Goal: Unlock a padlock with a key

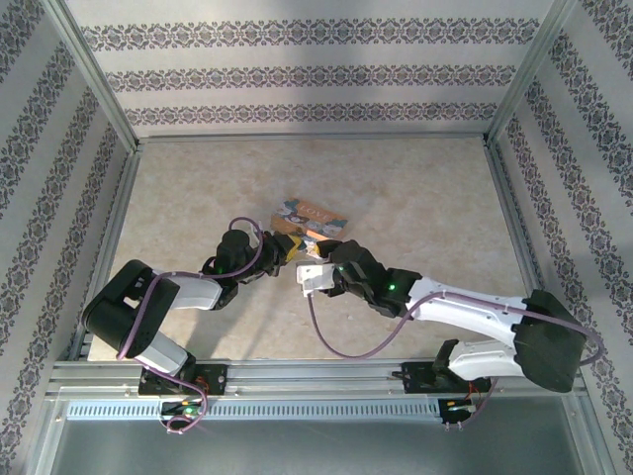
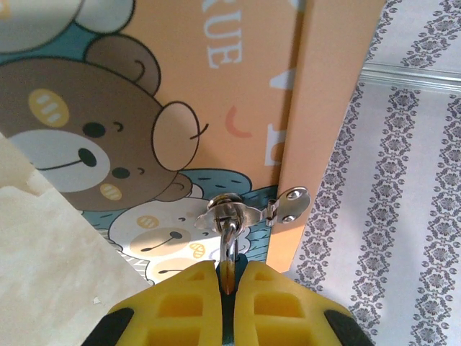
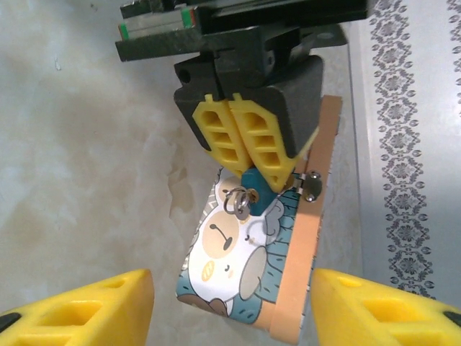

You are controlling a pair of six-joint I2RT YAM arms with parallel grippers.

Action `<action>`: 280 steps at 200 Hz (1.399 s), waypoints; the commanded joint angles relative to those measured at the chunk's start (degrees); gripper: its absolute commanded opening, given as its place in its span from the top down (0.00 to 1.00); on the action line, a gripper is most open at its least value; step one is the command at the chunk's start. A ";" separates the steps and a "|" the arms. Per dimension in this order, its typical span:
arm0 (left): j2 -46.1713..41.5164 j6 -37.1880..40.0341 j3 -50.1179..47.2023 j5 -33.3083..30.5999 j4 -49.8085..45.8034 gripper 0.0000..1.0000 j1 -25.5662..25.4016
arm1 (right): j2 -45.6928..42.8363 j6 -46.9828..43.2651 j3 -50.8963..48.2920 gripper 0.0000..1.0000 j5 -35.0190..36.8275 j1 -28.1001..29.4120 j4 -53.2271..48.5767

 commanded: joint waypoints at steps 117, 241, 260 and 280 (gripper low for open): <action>-3.11 0.17 2.21 -0.74 -1.54 1.00 -1.56 | 9.22 -1.35 5.76 0.64 -1.10 -1.34 3.29; -3.08 -0.27 1.89 -0.89 -0.75 1.00 -1.65 | 11.91 -0.78 5.85 0.79 1.19 -1.52 5.08; -3.12 -0.32 1.85 -0.84 -0.64 1.00 -1.65 | 12.36 -0.49 5.68 0.80 1.98 -1.52 5.88; -3.12 -0.30 1.75 -0.90 -0.48 1.00 -1.74 | 12.45 -0.19 5.32 0.80 2.08 -1.60 6.98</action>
